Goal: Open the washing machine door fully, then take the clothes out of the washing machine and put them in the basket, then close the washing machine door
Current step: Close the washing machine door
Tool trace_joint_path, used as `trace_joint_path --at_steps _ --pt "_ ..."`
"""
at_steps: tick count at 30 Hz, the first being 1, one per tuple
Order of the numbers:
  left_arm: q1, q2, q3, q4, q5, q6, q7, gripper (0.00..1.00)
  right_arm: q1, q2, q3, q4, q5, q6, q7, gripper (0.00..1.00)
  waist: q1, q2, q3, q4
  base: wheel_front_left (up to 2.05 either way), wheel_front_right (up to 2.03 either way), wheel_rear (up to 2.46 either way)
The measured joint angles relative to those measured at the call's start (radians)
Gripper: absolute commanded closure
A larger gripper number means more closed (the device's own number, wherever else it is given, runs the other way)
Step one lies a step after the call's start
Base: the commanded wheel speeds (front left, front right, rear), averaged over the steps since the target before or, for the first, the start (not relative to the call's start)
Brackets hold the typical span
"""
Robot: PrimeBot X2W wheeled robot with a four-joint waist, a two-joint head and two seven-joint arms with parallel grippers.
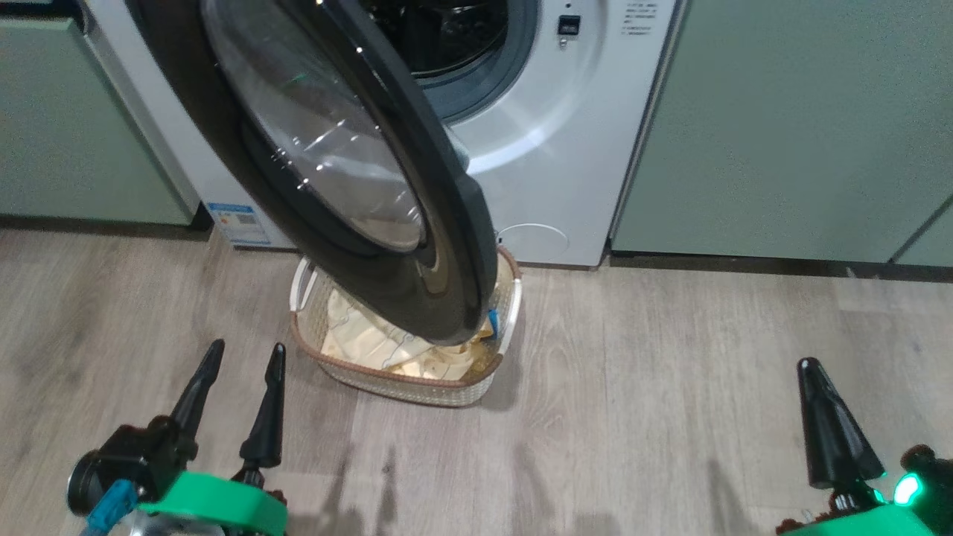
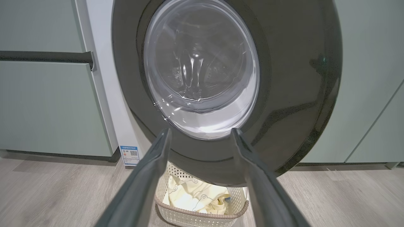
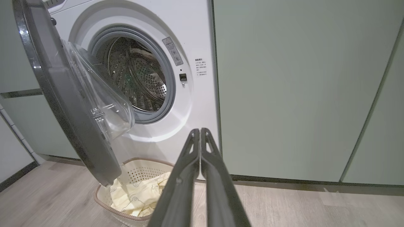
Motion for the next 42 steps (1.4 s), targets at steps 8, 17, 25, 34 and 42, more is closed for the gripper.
trace_joint_path --at_steps 8,17,25,34,42 --pt "-0.027 -0.007 -0.024 -0.008 0.000 0.000 -0.001 0.00 -0.093 -0.006 0.045 0.096 0.011 0.000 0.000 1.00 0.0001 0.0000 0.026 0.070 0.00 0.00 0.00" --pt "-0.071 -0.030 -0.064 0.012 0.011 -0.015 -0.004 0.00 -0.295 -0.033 0.083 0.238 0.039 0.000 0.000 1.00 0.0001 0.0000 0.048 0.190 0.00 0.00 0.00" --pt "-0.100 -0.041 -0.085 0.035 0.020 -0.035 -0.004 0.00 -0.403 -0.033 0.081 0.325 0.049 0.000 0.000 1.00 0.0001 0.0000 0.052 0.283 0.00 0.00 0.00" --pt "-0.111 -0.063 -0.101 0.048 0.035 -0.047 -0.005 0.00 -0.461 -0.031 0.042 0.390 0.054 0.000 0.000 1.00 0.0001 0.0000 0.050 0.354 0.00 0.00 0.00" --pt "-0.129 -0.072 -0.101 0.049 0.045 -0.063 -0.005 0.00 -0.499 -0.029 0.053 0.424 0.067 0.000 0.000 1.00 0.0001 0.0000 0.056 0.357 0.00 0.00 0.00"
